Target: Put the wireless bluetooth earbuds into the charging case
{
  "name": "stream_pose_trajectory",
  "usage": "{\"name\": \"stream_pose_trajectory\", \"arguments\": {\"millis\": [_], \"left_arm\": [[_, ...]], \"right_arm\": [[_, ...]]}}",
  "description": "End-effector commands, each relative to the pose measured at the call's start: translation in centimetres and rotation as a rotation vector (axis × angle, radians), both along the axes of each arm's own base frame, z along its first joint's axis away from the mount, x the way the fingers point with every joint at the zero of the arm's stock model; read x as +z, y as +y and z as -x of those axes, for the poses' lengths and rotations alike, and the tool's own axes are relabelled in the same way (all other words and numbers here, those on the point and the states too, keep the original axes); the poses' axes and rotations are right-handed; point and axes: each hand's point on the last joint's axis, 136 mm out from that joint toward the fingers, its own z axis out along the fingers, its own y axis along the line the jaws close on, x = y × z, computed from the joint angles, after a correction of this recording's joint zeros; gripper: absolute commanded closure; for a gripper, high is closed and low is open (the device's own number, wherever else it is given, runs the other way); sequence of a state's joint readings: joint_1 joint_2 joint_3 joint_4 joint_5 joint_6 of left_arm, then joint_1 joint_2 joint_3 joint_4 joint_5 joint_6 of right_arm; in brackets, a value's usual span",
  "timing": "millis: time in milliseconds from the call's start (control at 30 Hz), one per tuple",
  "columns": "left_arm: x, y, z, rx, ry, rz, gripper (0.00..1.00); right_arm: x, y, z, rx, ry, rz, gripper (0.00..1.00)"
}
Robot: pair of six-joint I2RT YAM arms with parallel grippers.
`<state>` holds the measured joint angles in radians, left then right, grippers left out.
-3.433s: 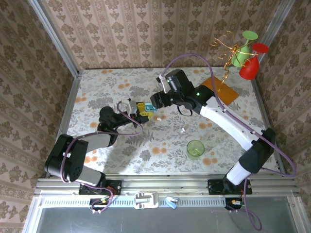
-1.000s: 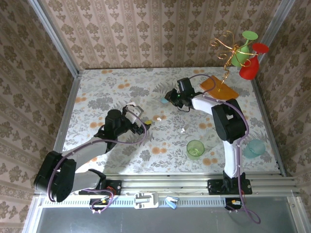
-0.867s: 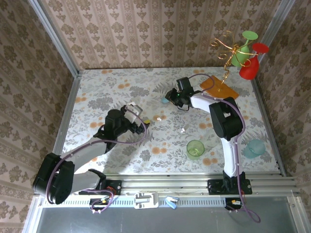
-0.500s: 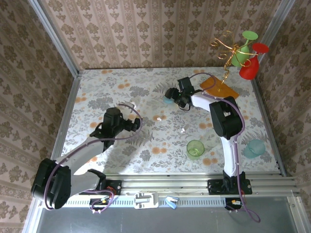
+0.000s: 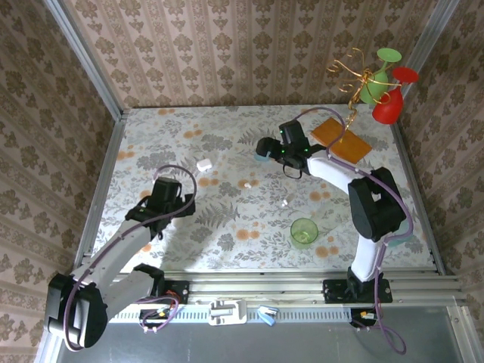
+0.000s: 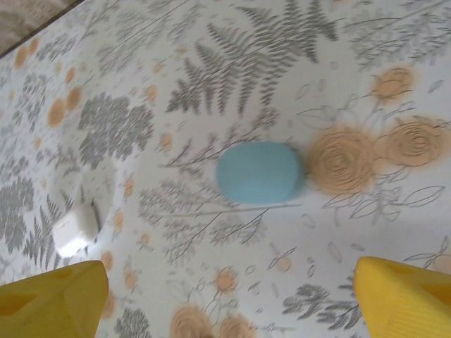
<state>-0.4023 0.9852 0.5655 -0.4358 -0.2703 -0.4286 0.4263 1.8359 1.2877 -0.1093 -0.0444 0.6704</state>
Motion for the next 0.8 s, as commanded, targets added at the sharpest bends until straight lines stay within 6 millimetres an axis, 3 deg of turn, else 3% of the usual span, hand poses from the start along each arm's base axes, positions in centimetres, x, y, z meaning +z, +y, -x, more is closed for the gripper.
{"name": "stream_pose_trajectory", "arguments": {"millis": [0, 100, 233, 467, 667, 767], "left_arm": [[-1.6, 0.9, 2.4, 0.089, 0.103, 0.038, 0.00], [-2.9, 0.7, 3.3, 0.109, 0.144, 0.073, 0.01], [-4.4, 0.6, 4.0, 0.133, 0.186, 0.091, 0.11], [-6.1, 0.2, 3.8, 0.126, 0.236, 0.085, 0.31], [-7.2, 0.0, 3.6, 0.138, 0.285, 0.079, 0.36], [-7.5, -0.1, 3.6, 0.138, 0.295, 0.079, 0.44]], "right_arm": [[0.7, -0.2, 1.1, 0.034, -0.024, 0.111, 0.09], [1.5, 0.3, 1.2, 0.049, -0.041, 0.131, 0.09], [2.5, 0.7, 1.1, 0.053, -0.065, 0.119, 0.09], [3.2, 0.9, 1.3, 0.061, -0.076, 0.133, 0.11], [3.5, 0.5, 1.6, 0.054, -0.079, 0.146, 0.11], [3.6, 0.4, 1.7, 0.052, -0.077, 0.154, 0.11]]}}
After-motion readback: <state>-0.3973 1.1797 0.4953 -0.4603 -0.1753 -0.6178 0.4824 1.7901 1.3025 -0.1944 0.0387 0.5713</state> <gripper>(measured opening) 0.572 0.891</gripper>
